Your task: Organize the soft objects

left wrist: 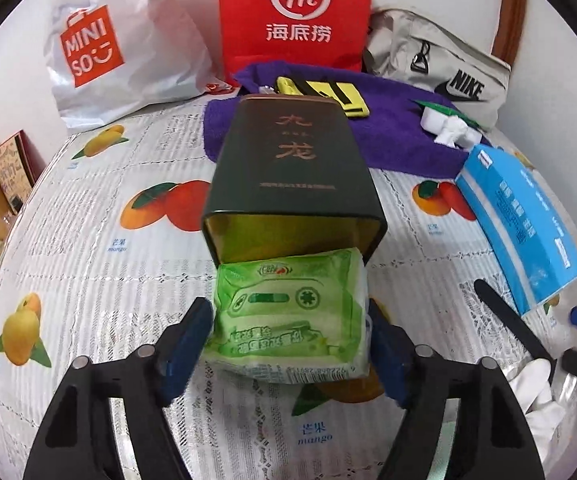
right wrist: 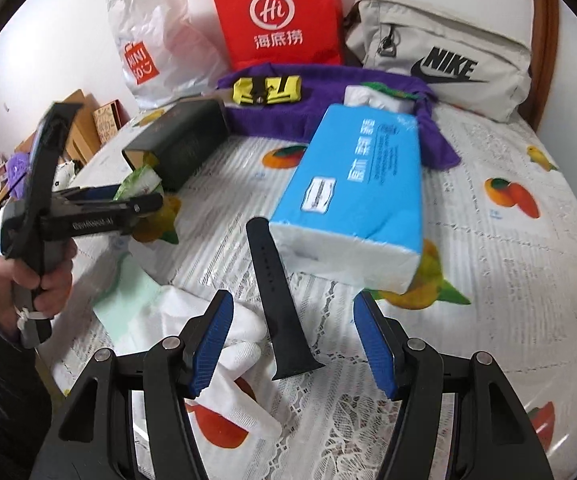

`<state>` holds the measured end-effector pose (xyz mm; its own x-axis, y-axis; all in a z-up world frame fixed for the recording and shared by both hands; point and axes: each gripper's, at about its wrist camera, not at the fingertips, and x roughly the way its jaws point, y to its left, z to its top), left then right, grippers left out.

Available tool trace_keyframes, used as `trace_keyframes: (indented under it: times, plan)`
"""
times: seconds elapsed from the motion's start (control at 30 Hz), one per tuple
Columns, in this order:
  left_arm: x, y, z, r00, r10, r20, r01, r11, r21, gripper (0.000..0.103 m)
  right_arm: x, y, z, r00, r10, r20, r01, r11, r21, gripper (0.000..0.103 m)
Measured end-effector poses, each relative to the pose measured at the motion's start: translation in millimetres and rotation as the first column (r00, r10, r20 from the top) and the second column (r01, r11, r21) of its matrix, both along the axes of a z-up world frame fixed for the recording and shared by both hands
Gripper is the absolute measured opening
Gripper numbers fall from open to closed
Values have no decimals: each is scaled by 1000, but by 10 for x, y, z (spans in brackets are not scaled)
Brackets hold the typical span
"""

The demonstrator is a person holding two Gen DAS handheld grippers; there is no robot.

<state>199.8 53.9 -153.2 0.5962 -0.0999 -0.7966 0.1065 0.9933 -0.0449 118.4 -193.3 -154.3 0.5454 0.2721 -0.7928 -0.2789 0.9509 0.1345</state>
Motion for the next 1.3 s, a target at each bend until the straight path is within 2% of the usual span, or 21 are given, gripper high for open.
trace_keyframes:
  times: [0.1, 0.2, 0.4, 0.5, 0.53, 0.57, 0.67, 0.8, 0.9, 1.03, 1.3]
  plan:
    - [-56, 27, 28, 1000, -9, 2, 9, 1000, -18, 63, 27, 20, -80, 1000, 9, -9, -9, 1000, -2, 62]
    - [-132, 24, 43, 1000, -9, 0, 9, 1000, -13, 61, 57, 45, -135, 1000, 27, -1, -27, 1000, 5, 62]
    - [-259, -13, 40, 1000, 0, 0, 0, 1000, 5, 61, 159, 172, -234, 999, 51, 17, -51, 999, 5, 50]
    - [-279, -25, 39, 1000, 6, -2, -6, 1000, 9, 61, 159, 340, -268, 995, 91, 51, -86, 992, -95, 34]
    - [-276, -31, 37, 1000, 7, -3, -7, 1000, 12, 61, 157, 380, -267, 992, 115, 46, -110, 989, -103, 22]
    - [-273, -36, 34, 1000, 9, -4, -9, 1000, 15, 61, 169, 398, -259, 993, 114, 41, -109, 987, -115, 21]
    - [-273, -42, 33, 1000, 8, -5, -8, 1000, 19, 61, 185, 410, -232, 992, 123, -1, -122, 984, -130, 21]
    - [-275, -23, 39, 1000, 14, -7, -14, 1000, -2, 61, 255, 351, -236, 992, 124, -34, -127, 988, -89, 22]
    - [-279, -16, 29, 1000, 26, 1, -25, 1000, -15, 61, 272, 344, -258, 993, 117, -6, -117, 991, -63, 22]
    - [-295, 9, 39, 1000, 25, 11, -25, 999, -33, 59, 238, 410, -240, 991, 132, 33, -128, 987, -95, 20]
    - [-392, 82, 165, 998, 44, 36, -42, 998, -55, 59, 135, 317, -40, 989, 129, 68, -124, 989, -83, 20]
